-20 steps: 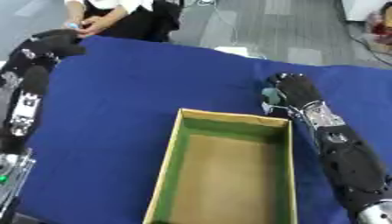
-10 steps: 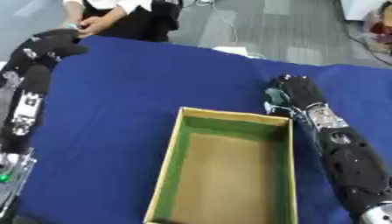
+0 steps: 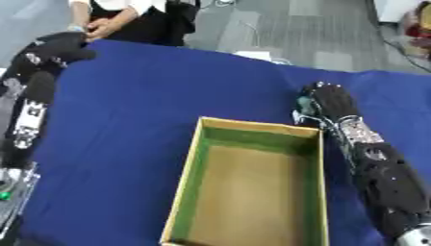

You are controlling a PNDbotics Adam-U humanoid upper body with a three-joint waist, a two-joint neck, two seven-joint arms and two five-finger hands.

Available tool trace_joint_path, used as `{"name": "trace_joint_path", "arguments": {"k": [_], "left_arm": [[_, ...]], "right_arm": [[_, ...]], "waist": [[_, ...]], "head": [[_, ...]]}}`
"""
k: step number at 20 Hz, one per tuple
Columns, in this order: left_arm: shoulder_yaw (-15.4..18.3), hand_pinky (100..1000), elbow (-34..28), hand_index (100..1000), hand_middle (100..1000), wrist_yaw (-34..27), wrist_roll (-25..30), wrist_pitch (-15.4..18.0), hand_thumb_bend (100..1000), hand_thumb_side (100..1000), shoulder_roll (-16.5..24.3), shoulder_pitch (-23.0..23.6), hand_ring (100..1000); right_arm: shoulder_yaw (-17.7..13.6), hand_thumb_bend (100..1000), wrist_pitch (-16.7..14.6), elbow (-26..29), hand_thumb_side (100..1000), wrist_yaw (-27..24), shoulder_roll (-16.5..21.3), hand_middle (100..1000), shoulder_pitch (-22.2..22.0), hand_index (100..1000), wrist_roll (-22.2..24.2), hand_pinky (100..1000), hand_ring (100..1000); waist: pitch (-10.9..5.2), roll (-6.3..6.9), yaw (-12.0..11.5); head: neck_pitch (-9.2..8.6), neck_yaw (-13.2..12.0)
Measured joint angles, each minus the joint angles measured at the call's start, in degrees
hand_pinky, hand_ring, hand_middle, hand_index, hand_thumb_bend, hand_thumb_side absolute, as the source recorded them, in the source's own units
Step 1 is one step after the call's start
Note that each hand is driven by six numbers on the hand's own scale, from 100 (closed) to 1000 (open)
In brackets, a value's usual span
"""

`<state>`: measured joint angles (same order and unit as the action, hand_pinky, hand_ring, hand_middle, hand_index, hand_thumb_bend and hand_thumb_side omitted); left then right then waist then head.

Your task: Pick up objects on the table and place them in the box.

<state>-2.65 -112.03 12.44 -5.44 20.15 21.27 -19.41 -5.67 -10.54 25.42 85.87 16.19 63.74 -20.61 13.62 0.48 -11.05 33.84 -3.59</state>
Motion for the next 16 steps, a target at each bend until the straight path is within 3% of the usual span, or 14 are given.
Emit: {"name": "trace_joint_path", "arguments": {"k": [7,10,16], "left_arm": [[0.00,846,0.00,864,831,0.00,0.01,-0.01,281,899,0.00,0.00,721],[0.00,846,0.00,864,831,0.00,0.02,-0.02,281,899,0.00,0.00,721],[0.00,846,0.00,864,831,-0.01,0.02,-0.02,280,898,0.00,0.00,721]], "right_arm": [[-0.31,100,-0.91,-0.17,153,-6.43,-0.32,232,-0.88,280,-2.93,100,100],[-0.29,100,-2.01,-0.17,100,-9.10,-0.54,216,-1.13,267,-4.81,100,100],[0.09,100,-3.79,-0.17,100,-11.89,-0.64,198,-1.34,263,-9.23,100,100]], "waist": [[0.00,0.09,0.01],[0.00,0.09,0.04],[0.00,0.09,0.04]], "head": [[0.00,-0.01],[0.00,-0.02],[0.00,-0.14]]}}
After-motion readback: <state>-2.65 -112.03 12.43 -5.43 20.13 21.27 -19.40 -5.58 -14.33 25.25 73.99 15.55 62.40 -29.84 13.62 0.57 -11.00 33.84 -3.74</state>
